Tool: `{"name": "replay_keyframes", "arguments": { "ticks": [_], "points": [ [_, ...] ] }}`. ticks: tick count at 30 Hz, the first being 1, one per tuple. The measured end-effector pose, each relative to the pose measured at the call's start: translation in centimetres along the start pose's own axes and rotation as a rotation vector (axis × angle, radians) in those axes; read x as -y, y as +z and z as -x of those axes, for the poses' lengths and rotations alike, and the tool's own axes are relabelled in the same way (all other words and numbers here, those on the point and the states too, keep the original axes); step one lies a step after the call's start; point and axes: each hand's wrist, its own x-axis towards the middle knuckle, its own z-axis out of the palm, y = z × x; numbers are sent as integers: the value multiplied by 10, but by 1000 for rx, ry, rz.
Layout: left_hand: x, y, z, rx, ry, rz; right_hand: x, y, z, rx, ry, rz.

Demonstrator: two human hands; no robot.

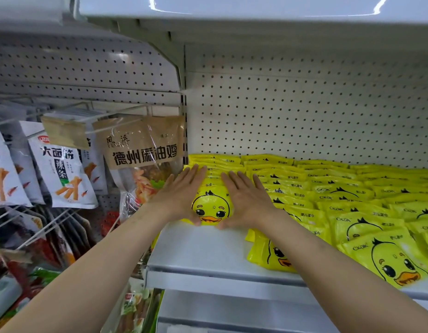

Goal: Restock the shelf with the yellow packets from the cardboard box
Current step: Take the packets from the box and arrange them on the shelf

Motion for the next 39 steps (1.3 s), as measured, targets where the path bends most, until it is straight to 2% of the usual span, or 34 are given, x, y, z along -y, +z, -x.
{"name": "replay_keyframes", "arguments": {
  "ticks": [2, 7, 10, 13, 22, 28, 34, 36, 39],
  "points": [
    [5, 2, 2, -28, -14, 99, 1, 0, 0, -11, -3, -27],
    [25, 12, 0, -94, -140, 647, 5, 1, -3, -12, 20, -70],
    [24, 20, 1, -40, -189, 731, 7, -1, -6, -5, 4, -66],
    [21, 27, -3, -65, -189, 824, 6, 1, -9, -3, -4, -61],
    [12, 16, 7, -105, -84, 920, 4, 1, -15, -4, -2, -52],
    [14, 12, -6, -113, -203, 1210, 8, 0, -18, 22, -34, -55],
    [4, 8, -18, -50, -320, 1460, 10, -4, -29, 26, -25, -67],
    [-5, 7, -18, -18, -312, 1560, 9, -3, -31, 43, -21, -83],
    [-10, 6, -17, -12, -287, 1562, 7, -2, -32, 43, -23, -92]
  ]
}}
